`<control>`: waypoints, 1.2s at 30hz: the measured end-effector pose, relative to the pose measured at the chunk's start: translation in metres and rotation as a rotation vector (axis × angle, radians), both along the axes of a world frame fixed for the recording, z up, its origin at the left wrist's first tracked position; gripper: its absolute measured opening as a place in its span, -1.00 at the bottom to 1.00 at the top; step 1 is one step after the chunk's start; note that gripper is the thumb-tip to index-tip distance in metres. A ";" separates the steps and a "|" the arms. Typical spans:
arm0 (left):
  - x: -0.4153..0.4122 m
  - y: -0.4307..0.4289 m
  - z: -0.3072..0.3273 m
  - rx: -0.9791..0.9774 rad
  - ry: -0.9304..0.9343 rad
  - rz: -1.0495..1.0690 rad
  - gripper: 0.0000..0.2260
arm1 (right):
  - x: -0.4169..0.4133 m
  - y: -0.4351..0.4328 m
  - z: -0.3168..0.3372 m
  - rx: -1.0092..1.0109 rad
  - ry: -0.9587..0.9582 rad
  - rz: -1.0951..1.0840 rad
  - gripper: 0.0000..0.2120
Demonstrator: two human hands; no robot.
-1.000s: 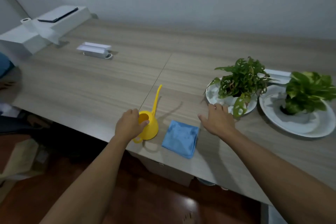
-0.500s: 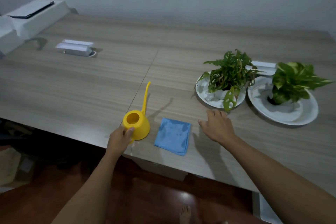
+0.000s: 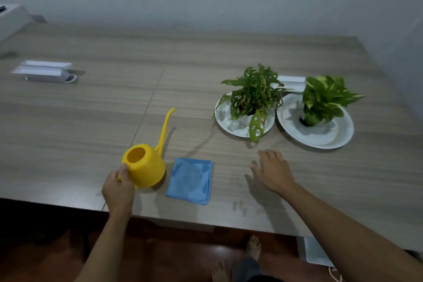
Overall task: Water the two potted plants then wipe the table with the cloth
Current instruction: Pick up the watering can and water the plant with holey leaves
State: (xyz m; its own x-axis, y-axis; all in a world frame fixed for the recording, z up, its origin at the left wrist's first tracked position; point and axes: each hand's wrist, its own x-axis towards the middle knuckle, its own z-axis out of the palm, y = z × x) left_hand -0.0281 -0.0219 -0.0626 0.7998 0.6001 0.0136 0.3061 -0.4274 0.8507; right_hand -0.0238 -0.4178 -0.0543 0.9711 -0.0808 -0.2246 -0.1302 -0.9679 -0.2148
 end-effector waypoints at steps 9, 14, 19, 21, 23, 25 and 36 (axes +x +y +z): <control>0.042 -0.033 0.060 -0.146 -0.259 0.070 -0.56 | 0.007 -0.051 -0.028 0.023 -0.022 -0.034 -0.40; 0.059 -0.063 0.094 -0.146 -0.316 -0.053 -0.60 | 0.014 -0.061 -0.045 0.039 -0.019 -0.016 -0.39; 0.079 -0.096 0.118 -0.082 -0.370 -0.124 -0.68 | 0.027 -0.062 -0.063 0.030 -0.011 0.020 -0.39; 0.089 -0.105 0.126 -0.079 -0.371 -0.116 -0.71 | 0.032 -0.065 -0.070 0.034 -0.028 0.024 -0.38; 0.100 -0.109 0.129 -0.101 -0.376 -0.105 -0.72 | 0.038 -0.070 -0.079 0.025 -0.042 0.026 -0.37; 0.111 -0.112 0.132 -0.126 -0.380 -0.102 -0.70 | 0.041 -0.076 -0.089 0.017 -0.045 0.014 -0.38; 0.149 -0.126 0.144 -0.064 -0.357 -0.189 -0.62 | 0.040 -0.087 -0.112 0.002 -0.123 -0.073 -0.45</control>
